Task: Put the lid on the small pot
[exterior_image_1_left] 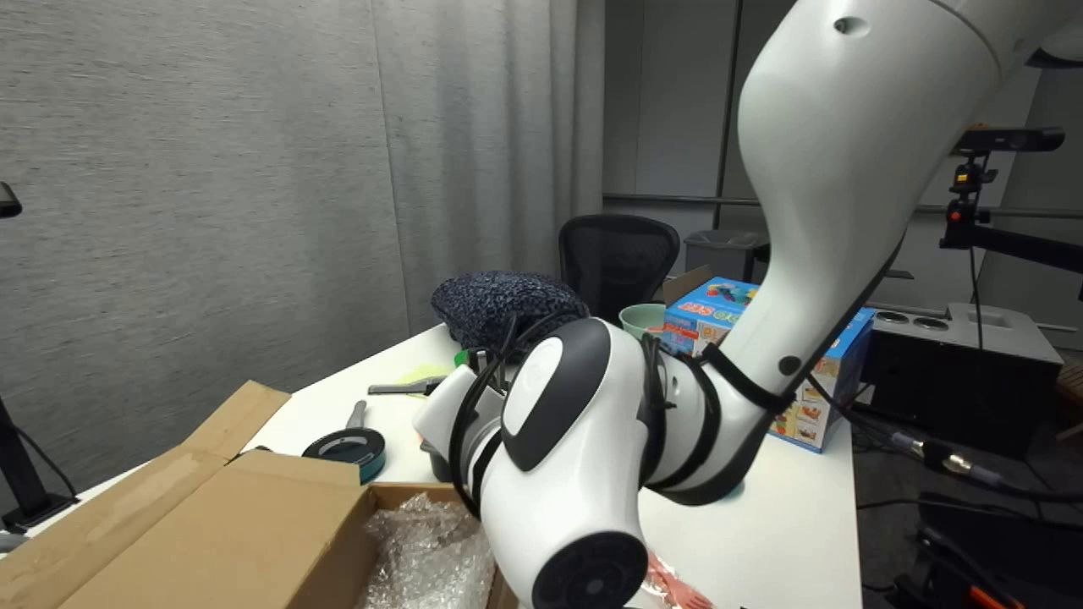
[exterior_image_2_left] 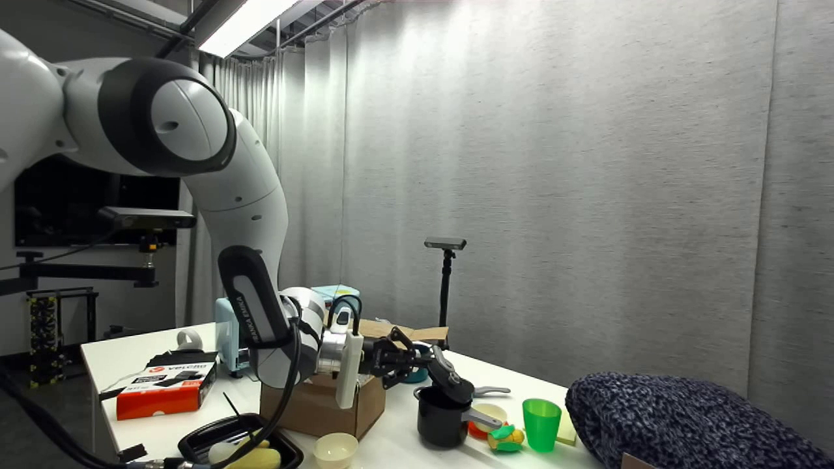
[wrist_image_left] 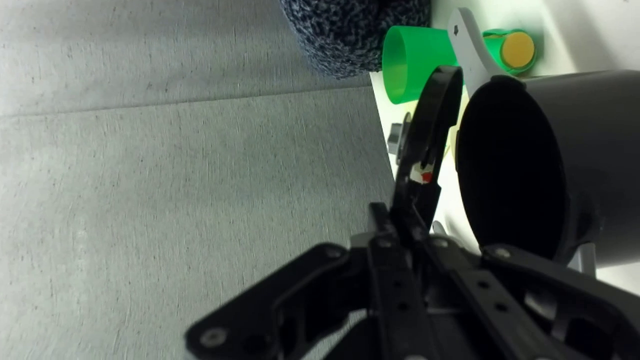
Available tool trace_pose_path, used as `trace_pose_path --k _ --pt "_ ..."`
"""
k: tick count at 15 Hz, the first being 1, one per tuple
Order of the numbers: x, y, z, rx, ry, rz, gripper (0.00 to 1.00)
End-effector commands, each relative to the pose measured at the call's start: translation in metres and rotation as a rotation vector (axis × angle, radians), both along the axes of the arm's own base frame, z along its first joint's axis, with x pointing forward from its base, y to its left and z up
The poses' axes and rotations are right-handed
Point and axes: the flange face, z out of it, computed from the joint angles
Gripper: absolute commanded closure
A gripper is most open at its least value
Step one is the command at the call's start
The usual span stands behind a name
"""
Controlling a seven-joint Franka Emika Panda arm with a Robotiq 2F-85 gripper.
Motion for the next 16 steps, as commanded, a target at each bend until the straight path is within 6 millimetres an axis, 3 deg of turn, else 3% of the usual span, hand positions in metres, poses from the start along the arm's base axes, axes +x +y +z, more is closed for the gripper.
trace_pose_path --k 1,6,7,9,16 --pt "0.0079 0.0029 0.0003 -0.038 -0.019 0.013 0.98" --pt "0.0075 0.0030 0.0004 -0.024 -0.015 0.005 0.98" --pt "0.0073 0.0024 0.0003 -0.020 -0.013 0.001 0.68" --pt "0.0070 0.0019 0.0004 -0.019 -0.012 0.000 0.60" --pt "0.0063 0.0034 0.0014 -0.016 -0.014 0.004 0.06"
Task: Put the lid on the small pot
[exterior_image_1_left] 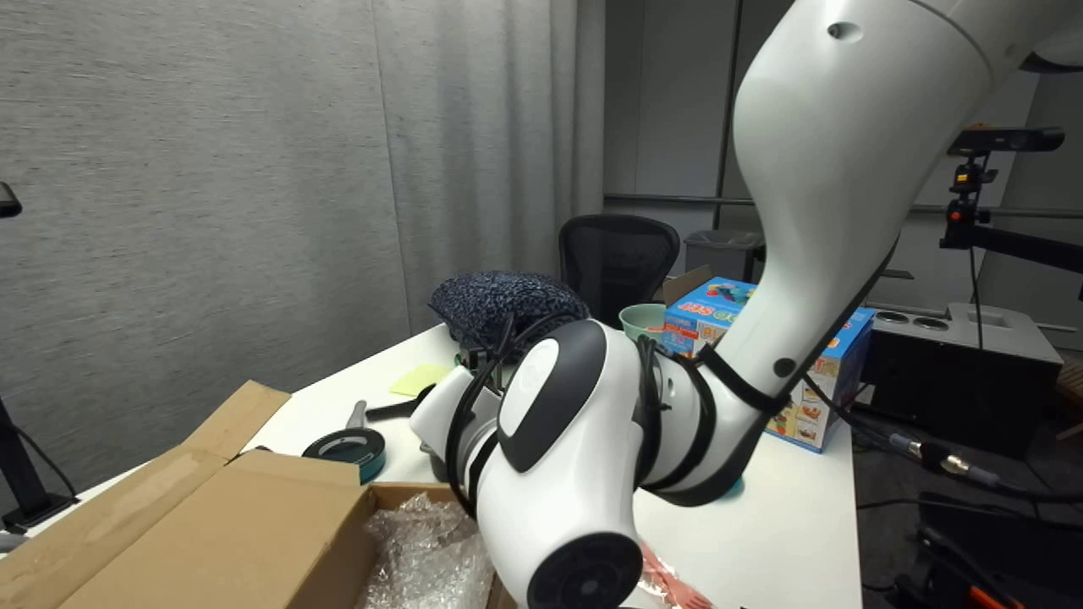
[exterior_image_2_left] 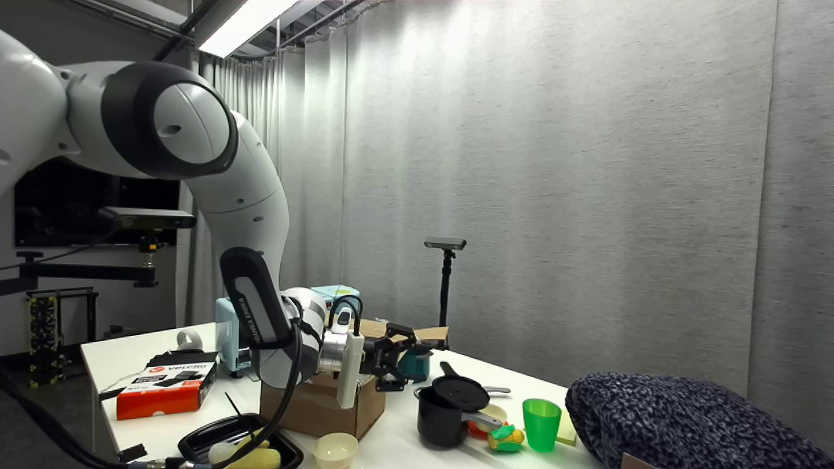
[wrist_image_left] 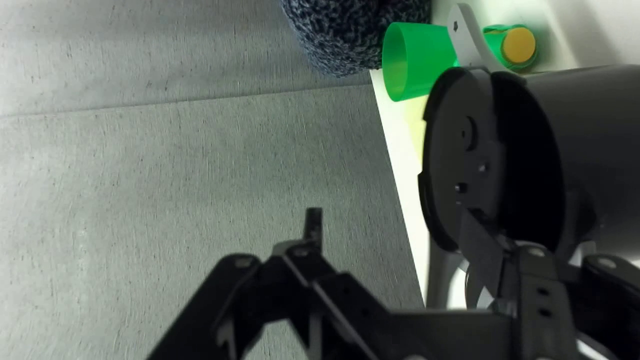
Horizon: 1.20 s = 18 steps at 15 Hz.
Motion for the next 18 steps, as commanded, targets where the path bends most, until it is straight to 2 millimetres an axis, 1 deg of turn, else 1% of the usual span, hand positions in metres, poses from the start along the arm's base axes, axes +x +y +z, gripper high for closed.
trace_pose_path --k 1,6,9,12,14,15,18 --pt "0.003 0.003 0.003 -0.014 -0.013 0.005 0.01" --pt "0.002 0.005 0.004 -0.005 -0.013 0.004 0.00" --pt "0.001 0.010 0.012 0.091 -0.001 0.008 0.00" --pt "0.000 0.023 0.029 0.244 0.028 0.028 0.00" --pt "0.001 0.030 0.046 0.353 0.049 0.043 0.00" --pt "0.003 0.032 0.054 0.406 0.059 0.049 0.00" --pt "0.012 0.026 0.077 0.525 0.105 0.048 0.00"
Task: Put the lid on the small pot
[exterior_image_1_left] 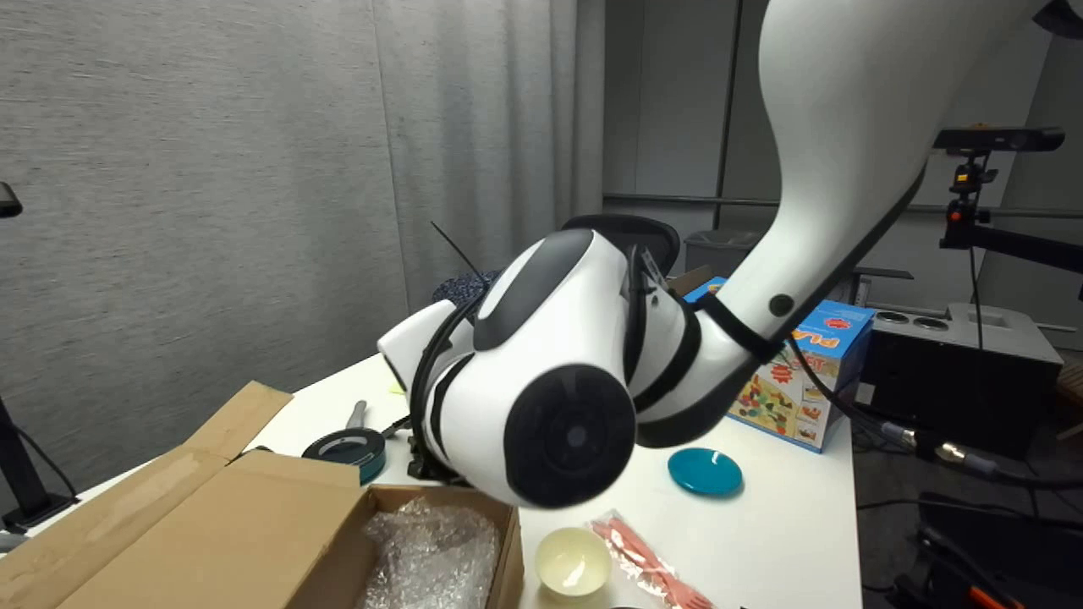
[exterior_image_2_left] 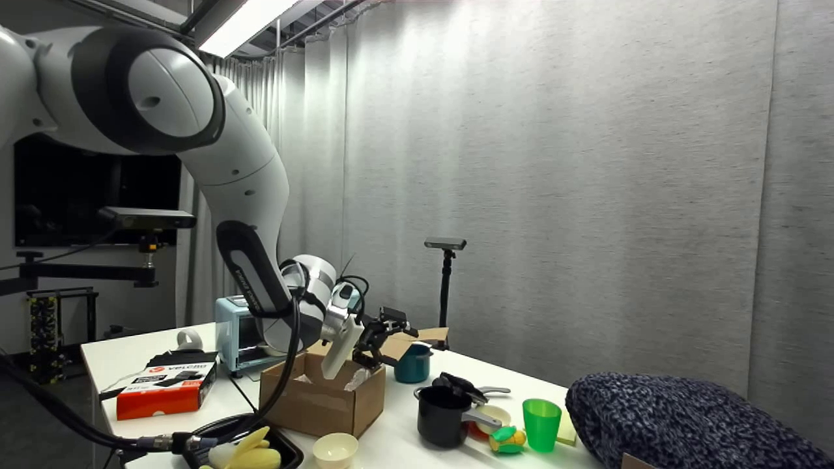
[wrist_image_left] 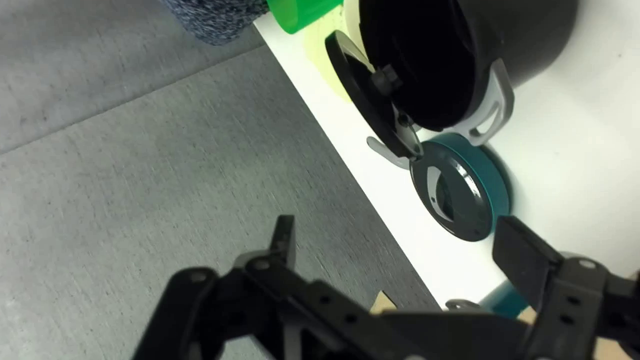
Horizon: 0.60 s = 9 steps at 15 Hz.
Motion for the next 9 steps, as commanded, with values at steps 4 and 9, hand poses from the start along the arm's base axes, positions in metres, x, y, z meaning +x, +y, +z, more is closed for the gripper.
trace_pose_path --k 4,9 --pt "0.020 -0.029 0.043 0.246 0.101 -0.025 0.00" --pt "0.026 -0.063 0.048 0.368 0.307 -0.047 0.00"
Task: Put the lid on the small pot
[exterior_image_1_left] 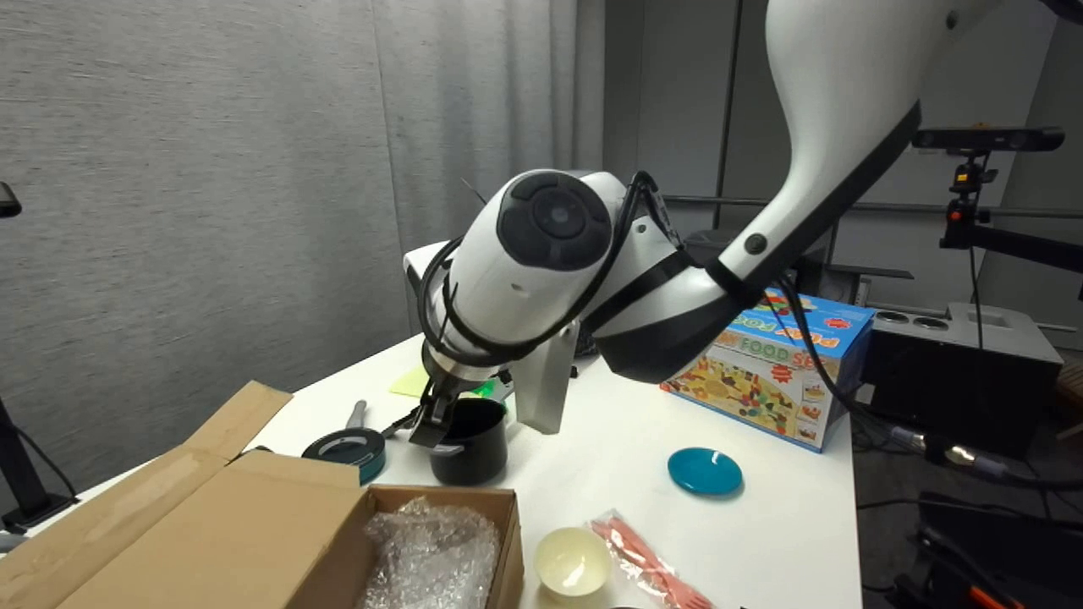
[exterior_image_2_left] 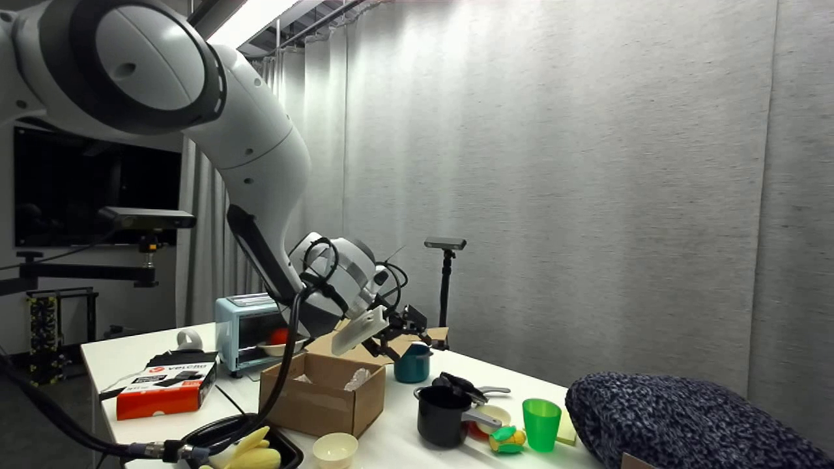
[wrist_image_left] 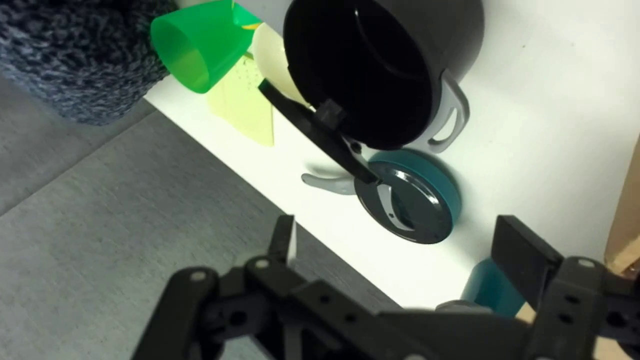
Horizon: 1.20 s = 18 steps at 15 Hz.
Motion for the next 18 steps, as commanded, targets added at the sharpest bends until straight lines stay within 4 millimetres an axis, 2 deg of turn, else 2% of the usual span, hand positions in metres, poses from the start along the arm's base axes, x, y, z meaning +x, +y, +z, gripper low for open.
trace_pose_path --k 1,5,7,14,17,18 --pt "0.002 -0.026 0.007 0.060 0.126 0.013 0.00" --pt "0.007 -0.047 0.012 0.068 0.244 0.042 0.00" --pt "0.005 -0.066 0.020 0.059 0.284 0.092 0.00" --pt "0.009 -0.118 0.053 0.108 0.287 0.224 0.00" --pt "0.009 -0.146 0.068 0.106 0.294 0.193 0.00" --pt "0.017 -0.134 0.055 0.115 0.297 0.194 0.00"
